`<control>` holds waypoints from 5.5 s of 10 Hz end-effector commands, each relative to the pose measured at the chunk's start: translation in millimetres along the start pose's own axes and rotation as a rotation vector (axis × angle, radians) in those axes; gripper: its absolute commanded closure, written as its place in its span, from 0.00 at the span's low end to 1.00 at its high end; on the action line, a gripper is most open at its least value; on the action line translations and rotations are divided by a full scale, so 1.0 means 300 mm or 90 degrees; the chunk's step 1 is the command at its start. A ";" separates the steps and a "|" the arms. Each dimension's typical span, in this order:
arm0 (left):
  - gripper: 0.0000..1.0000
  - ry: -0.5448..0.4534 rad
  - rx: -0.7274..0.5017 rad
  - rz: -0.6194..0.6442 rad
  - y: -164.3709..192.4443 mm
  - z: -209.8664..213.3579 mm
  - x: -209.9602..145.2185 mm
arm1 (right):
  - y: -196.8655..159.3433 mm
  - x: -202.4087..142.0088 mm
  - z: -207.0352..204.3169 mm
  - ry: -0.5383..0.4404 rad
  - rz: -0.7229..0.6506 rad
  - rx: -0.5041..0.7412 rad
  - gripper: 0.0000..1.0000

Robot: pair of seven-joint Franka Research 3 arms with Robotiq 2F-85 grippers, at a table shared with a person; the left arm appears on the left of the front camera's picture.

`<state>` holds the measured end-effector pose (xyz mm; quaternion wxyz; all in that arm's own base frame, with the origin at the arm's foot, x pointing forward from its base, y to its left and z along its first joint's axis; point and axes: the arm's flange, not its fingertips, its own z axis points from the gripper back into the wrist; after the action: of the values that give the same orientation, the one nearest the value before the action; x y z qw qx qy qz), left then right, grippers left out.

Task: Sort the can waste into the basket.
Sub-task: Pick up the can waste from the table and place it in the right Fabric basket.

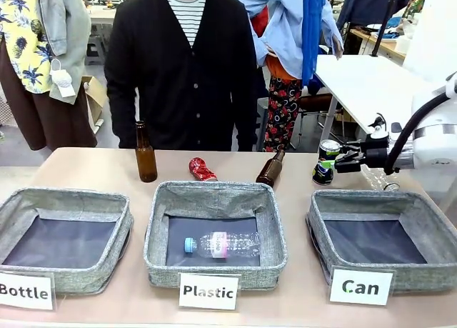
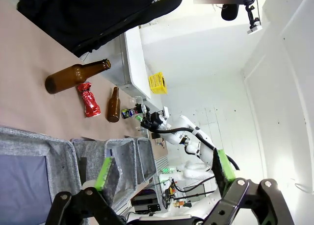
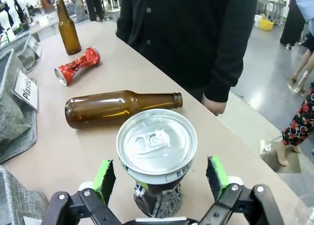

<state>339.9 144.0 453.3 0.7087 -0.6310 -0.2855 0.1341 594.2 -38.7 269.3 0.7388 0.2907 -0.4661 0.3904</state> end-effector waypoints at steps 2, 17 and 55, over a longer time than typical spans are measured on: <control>0.00 0.003 -0.007 -0.015 0.001 0.003 -0.002 | -0.010 0.000 -0.013 -0.027 -0.004 0.021 0.59; 0.00 0.003 -0.007 -0.015 0.001 0.003 -0.002 | 0.716 0.500 0.566 0.427 0.139 0.010 1.00; 0.00 -0.154 -0.192 -0.074 -0.420 0.531 0.007 | 0.623 0.518 0.480 0.088 -0.259 0.317 0.00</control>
<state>223.3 269.9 584.9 0.5517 -0.6978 -0.4375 0.1318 412.3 -7.2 482.8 0.7376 0.5298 -0.2287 0.3507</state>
